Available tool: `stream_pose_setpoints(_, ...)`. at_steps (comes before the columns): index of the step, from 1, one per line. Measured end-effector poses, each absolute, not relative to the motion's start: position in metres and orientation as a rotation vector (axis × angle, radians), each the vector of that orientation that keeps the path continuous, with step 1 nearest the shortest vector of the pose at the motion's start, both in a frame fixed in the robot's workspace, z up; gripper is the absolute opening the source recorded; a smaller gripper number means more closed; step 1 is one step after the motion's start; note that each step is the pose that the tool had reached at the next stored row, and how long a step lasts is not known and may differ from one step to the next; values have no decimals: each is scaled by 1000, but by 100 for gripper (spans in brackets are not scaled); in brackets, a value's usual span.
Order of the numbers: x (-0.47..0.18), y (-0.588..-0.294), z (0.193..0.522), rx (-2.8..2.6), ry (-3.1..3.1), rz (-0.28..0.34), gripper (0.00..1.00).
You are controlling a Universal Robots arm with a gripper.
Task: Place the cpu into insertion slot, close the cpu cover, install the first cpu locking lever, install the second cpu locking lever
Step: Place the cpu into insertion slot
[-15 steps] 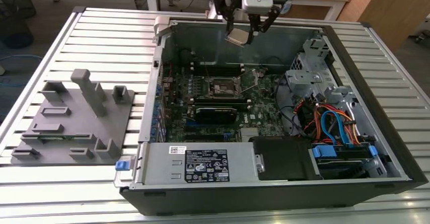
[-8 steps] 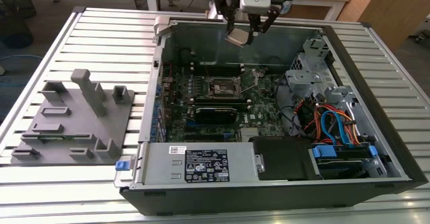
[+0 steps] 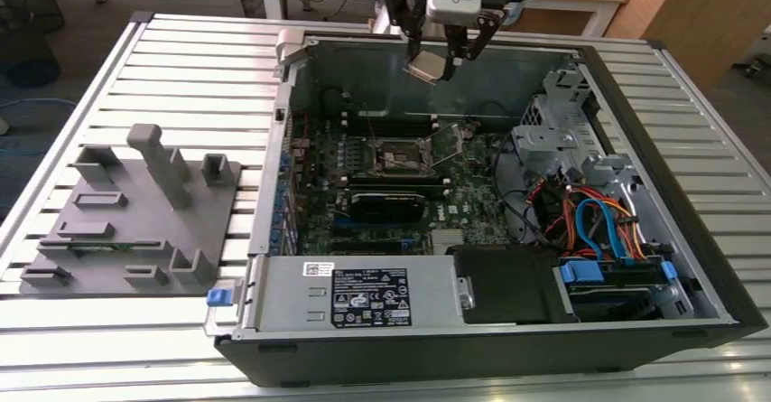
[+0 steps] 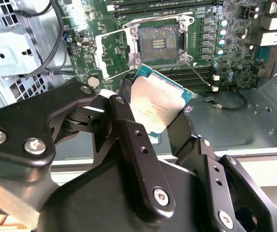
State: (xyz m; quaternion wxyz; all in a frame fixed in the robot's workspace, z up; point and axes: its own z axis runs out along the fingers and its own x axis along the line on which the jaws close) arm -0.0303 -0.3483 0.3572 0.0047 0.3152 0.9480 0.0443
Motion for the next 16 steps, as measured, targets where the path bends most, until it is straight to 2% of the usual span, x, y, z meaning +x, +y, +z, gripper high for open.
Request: stream_pose_setpoints(16,-30,-348,356,1113,2921,138,54)
